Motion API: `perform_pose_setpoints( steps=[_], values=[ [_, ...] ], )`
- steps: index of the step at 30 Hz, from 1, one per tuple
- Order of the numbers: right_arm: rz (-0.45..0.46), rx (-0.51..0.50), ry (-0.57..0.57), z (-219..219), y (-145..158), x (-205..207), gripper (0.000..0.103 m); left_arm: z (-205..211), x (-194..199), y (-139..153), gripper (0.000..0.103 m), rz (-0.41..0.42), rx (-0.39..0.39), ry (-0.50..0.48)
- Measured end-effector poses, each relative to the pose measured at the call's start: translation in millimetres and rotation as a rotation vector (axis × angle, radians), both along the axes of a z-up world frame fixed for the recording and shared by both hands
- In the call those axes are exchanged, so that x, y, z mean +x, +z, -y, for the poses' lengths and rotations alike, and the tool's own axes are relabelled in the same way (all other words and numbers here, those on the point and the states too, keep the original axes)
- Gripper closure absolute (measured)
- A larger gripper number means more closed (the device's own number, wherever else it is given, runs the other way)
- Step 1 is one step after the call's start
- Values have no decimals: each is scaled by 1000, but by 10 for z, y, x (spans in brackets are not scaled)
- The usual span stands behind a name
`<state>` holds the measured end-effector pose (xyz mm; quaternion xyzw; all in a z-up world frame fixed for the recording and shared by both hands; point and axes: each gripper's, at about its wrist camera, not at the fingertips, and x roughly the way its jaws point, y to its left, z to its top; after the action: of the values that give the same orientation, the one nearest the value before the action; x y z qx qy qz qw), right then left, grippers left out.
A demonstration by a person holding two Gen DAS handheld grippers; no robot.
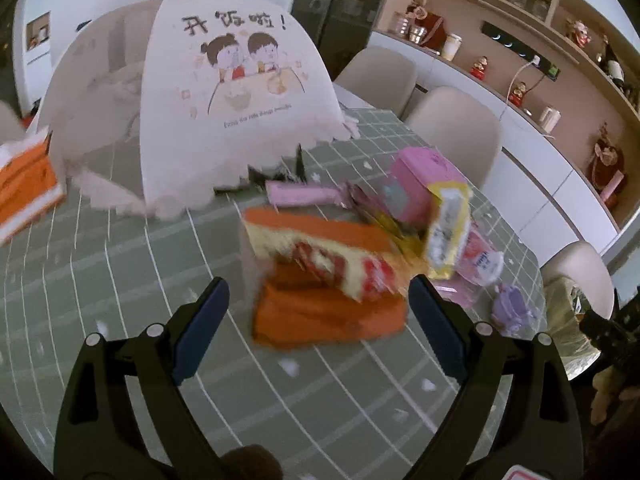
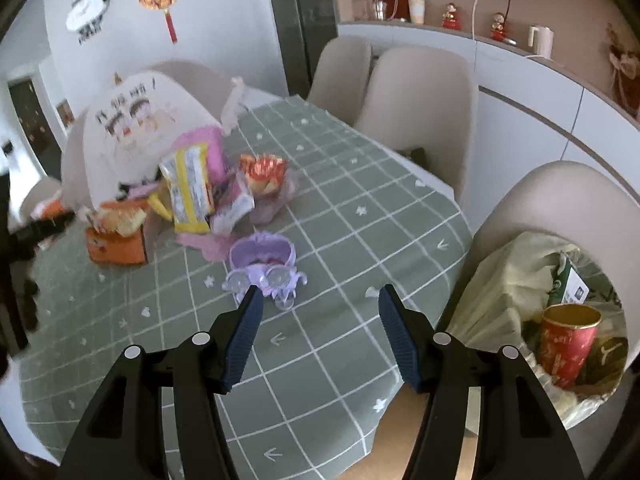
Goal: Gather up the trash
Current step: 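Grasp the dark foil snack wrapper with the left gripper, then grasp the red snack packet with the right gripper while the left gripper holds the dark wrapper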
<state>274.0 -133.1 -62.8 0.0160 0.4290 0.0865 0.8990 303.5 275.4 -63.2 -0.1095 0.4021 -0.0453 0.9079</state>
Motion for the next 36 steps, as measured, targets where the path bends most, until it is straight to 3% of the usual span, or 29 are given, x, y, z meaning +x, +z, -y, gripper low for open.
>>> perform_pose_setpoints(
  steps=[6,8,11,14,15,19,24,29,36],
  values=[
    [-40,-69,-25,-198,-144,48,46,-175,651,91,16,61,64,-170],
    [-50,-95,-49,-240,-167,85,46,-142,929,60,16,70,145,-262],
    [-67,-134,-108,-268,-178,140,46,-61,1297,-89,16,44,268,-372],
    [-73,-122,-135,-256,-185,170,46,-56,1578,-292,23,-6,297,-407],
    [-75,-115,-138,-255,-191,177,46,-72,1688,-381,28,-39,284,-416],
    [-110,-93,-147,-275,-268,243,46,-223,1991,-641,30,-152,151,-393],
    [-129,-103,-140,-383,-346,317,46,-325,2091,-812,47,-221,75,-319],
    [-120,-138,-93,-506,-373,392,46,-230,1891,-749,78,-256,66,-333],
    [-68,-108,0,-658,-285,525,46,-74,1315,-365,81,-184,-11,-300]
  ],
)
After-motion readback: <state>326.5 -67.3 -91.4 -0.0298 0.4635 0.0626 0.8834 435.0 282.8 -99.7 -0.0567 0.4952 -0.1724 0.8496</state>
